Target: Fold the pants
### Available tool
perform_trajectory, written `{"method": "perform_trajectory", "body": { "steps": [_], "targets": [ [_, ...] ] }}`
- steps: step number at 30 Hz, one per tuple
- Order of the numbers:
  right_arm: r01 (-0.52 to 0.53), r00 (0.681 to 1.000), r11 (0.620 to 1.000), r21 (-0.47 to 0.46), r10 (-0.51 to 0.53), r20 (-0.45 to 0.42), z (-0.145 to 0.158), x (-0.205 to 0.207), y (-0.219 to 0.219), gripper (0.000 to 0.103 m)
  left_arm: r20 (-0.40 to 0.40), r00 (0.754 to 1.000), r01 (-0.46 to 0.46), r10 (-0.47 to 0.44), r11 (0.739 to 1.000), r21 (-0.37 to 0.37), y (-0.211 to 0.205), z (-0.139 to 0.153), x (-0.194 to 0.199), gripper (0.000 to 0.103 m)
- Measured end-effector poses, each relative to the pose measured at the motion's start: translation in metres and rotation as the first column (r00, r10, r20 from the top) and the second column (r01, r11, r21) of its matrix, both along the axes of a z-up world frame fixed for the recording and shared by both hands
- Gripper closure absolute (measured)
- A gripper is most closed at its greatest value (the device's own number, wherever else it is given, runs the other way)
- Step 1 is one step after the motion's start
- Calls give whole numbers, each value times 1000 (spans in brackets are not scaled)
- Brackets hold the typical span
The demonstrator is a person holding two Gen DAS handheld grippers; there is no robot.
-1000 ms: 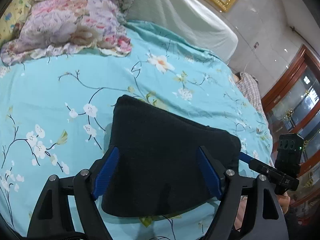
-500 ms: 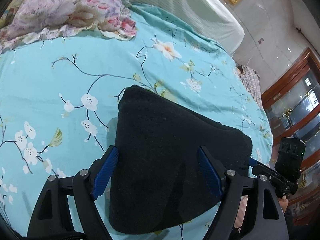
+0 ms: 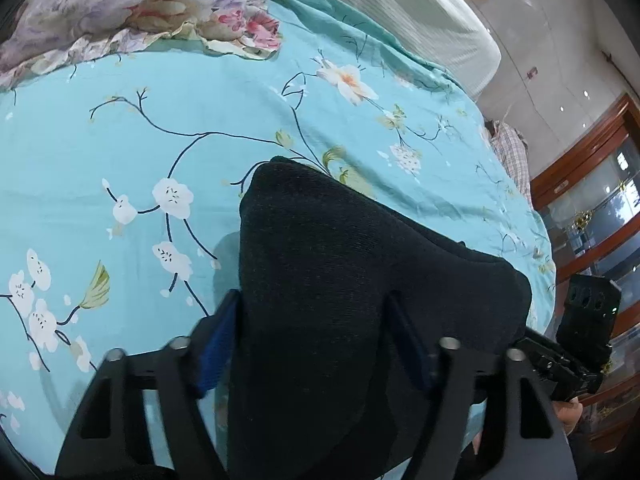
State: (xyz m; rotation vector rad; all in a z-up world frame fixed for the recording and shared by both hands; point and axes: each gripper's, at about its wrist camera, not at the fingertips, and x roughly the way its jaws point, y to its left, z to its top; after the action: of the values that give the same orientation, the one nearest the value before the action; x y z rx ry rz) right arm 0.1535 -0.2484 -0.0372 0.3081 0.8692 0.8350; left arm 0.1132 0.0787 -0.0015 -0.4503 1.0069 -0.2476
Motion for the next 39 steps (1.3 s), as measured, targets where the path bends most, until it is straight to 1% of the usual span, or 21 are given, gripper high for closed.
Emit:
{"method": "perform_trajectory", "body": {
  "steps": [1, 3, 6, 10, 15, 16, 18, 19, 20, 21, 23, 27, 33, 36, 39],
  "targets": [
    [1, 1000, 1000, -1, -1, -7, -2, 2, 1, 6, -2, 1000, -7, 7, 1000, -16, 3, -1, 1, 45],
    [-2, 1000, 1000, -1, 2, -15, -4, 5, 4, 6, -7, 1000, -24, 23, 998, -65, 13, -5, 1, 54],
    [-7, 1000, 1000, 1, 7, -20, -7, 10, 8, 6, -26, 998, -54, 51, 990, -128, 25, -12, 2, 61],
    [-22, 1000, 1000, 8, 22, -19, -8, 16, 17, 6, -47, 995, -93, 85, 976, -197, 39, -21, 2, 63],
    [-39, 999, 999, 25, 40, -29, -12, 24, 22, 6, -55, 992, -123, 113, 961, -247, 44, -28, 2, 63],
    [-46, 998, 999, 25, 46, -29, -13, 25, 22, 7, -56, 991, -133, 122, 957, -256, 45, -29, 2, 63],
    [-66, 997, 998, 26, 67, -37, -14, 27, 24, 28, -54, 990, -141, 132, 955, -261, 43, -28, 0, 64],
    [-68, 996, 997, 28, 70, -51, -16, 29, 24, 32, -50, 989, -144, 136, 956, -257, 41, -28, 0, 65],
    [-71, 995, 997, 37, 74, -61, -16, 31, 24, 42, -46, 989, -146, 139, 956, -253, 40, -27, -1, 66],
    [-76, 994, 996, 53, 80, -72, -17, 32, 23, 47, -41, 989, -147, 141, 957, -250, 39, -25, -2, 67],
    [-79, 993, 994, 73, 85, -82, -15, 34, 23, 52, -35, 988, -152, 148, 957, -246, 38, -22, -7, 70],
    [-91, 994, 994, 67, 95, -57, -4, 30, 26, 56, -11, 986, -163, 165, 959, -231, 34, -8, -13, 72],
    [-115, 993, 991, 71, 116, -12, 18, 29, 30, 57, 45, 980, -182, 195, 963, -198, 35, 20, -31, 72],
    [-142, 990, 988, 67, 141, 17, 30, 30, 40, 57, 75, 971, -210, 225, 963, -172, 44, 36, -40, 72],
    [-179, 983, 982, 58, 176, 51, 44, 30, 57, 57, 101, 959, -248, 266, 955, -163, 57, 51, -50, 72]
  ]
}}
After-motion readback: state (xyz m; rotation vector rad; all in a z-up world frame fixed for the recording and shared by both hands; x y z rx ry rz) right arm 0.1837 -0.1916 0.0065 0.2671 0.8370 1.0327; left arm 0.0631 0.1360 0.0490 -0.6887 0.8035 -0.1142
